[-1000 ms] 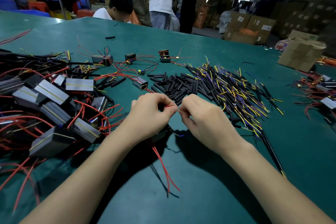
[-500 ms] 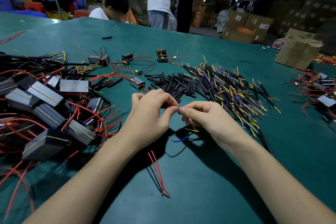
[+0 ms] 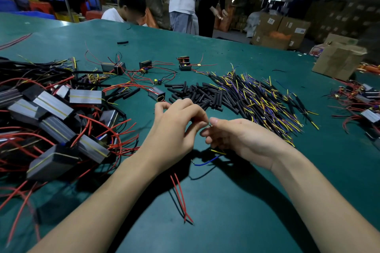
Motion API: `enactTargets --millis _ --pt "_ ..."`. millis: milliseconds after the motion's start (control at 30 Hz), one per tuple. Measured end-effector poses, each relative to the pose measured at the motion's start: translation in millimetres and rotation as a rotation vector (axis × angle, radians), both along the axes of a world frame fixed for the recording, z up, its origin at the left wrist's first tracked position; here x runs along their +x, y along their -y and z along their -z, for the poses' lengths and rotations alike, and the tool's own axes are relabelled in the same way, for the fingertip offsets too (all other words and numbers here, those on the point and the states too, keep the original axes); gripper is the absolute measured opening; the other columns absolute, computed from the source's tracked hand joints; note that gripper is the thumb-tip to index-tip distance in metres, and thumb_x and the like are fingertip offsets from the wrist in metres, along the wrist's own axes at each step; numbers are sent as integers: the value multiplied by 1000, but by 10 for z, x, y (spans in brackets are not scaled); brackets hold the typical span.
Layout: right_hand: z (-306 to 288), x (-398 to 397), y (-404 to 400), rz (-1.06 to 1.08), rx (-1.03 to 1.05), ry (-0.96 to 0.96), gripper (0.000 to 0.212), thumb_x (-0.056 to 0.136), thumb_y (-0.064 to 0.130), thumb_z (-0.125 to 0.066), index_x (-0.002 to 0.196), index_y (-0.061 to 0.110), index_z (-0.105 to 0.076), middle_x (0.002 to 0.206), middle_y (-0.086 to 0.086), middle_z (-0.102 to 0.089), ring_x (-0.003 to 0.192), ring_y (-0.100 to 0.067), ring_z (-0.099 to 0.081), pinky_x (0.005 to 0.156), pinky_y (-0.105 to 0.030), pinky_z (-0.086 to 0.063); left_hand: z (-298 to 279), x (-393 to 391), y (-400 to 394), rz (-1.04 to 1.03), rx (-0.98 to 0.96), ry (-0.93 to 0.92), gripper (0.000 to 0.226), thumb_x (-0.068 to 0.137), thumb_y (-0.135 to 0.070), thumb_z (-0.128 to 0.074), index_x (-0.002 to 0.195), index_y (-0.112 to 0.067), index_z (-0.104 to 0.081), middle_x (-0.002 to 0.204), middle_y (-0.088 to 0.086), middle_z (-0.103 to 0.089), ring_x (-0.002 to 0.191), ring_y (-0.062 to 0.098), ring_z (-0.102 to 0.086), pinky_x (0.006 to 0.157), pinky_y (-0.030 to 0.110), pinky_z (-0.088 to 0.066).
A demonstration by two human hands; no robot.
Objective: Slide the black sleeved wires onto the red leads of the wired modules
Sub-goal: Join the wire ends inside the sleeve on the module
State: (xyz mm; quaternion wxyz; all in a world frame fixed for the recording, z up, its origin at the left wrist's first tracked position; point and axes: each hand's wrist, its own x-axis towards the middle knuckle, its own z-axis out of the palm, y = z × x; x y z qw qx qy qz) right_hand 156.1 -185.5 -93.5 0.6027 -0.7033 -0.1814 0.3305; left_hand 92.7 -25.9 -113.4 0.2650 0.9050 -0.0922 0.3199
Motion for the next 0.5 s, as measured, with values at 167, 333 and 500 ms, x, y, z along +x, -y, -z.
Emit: enactTargets --millis 167,333,500 --pt "-13 -22 8 29 53 -45 25 75 33 -60 78 11 -72 74 -2 -66 67 -10 -58 61 -14 -47 -4 -2 6 1 19 13 6 87 -23 -56 88 -24 -62 84 -13 -50 84 5 -46 84 31 -22" --pt "-22 -29 -15 89 49 -45 19 73 28 -65 78 11 -68 66 2 -62 61 -8 -53 62 -18 -36 -10 -7 6 0 27 5 4 88 -23 -58 88 -24 -62 84 -13 -52 85 6 -46 84 30 -22" --pt "-6 -30 13 168 56 96 8 78 20 -70 79 13 -68 63 7 -59 62 -4 -51 65 -18 -38 1 -14 11 -30 20 -20 4 90 -24 -59 87 -26 -60 84 -14 -52 87 6 -46 88 32 -23"
